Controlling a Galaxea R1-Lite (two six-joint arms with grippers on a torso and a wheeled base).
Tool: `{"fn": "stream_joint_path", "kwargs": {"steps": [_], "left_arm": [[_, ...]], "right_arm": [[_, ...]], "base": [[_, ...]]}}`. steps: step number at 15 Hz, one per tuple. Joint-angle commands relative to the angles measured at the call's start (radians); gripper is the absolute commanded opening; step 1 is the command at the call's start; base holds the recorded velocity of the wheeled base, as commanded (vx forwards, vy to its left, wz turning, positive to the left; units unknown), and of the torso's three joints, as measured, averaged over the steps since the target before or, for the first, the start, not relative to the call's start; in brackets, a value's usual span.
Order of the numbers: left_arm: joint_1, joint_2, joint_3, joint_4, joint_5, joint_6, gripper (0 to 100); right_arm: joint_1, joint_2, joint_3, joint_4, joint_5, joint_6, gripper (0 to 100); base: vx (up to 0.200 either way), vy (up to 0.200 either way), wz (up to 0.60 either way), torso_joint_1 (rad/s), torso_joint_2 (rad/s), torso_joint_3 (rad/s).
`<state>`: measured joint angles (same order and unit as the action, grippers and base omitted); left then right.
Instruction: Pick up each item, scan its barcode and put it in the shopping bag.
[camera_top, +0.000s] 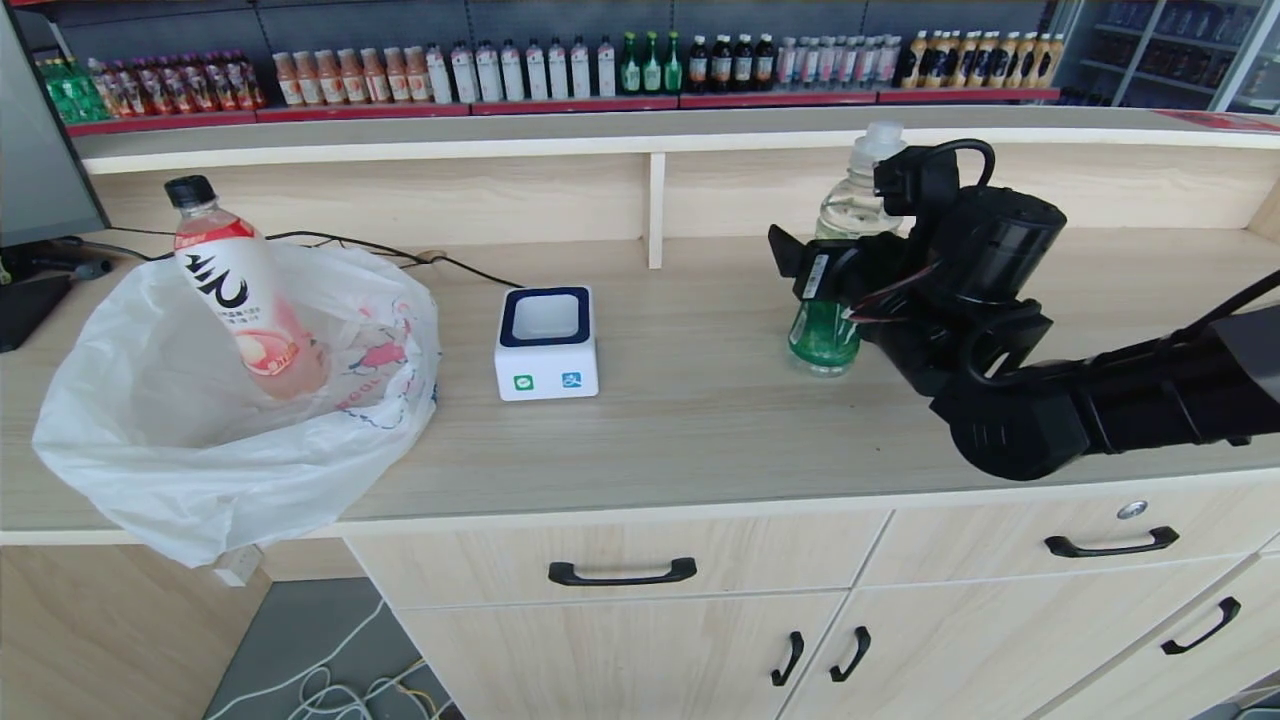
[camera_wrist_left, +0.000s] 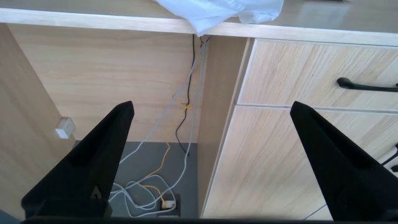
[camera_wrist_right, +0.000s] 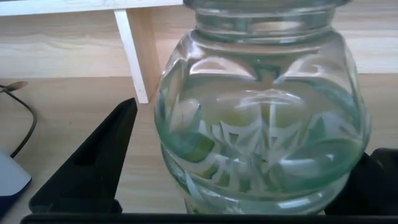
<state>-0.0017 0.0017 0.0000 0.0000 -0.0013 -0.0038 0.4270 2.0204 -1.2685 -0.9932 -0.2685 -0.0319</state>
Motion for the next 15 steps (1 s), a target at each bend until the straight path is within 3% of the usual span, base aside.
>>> {"fn": "stream_joint_path", "kwargs": {"steps": [1, 15], "left_arm": [[0.000, 0.000, 0.000, 0.000, 0.000, -0.001, 100], [0.000, 0.000, 0.000, 0.000, 0.000, -0.001, 100]], "right_arm": [[-0.004, 0.003, -0.002, -0.001, 0.000, 0.000, 0], [0.009, -0.034, 0.006, -0.002, -0.003, -0.008, 0]], "base": [[0.000, 0.000, 0.00, 0.000, 0.00, 0.000], [0.000, 0.000, 0.00, 0.000, 0.00, 0.000]]}}
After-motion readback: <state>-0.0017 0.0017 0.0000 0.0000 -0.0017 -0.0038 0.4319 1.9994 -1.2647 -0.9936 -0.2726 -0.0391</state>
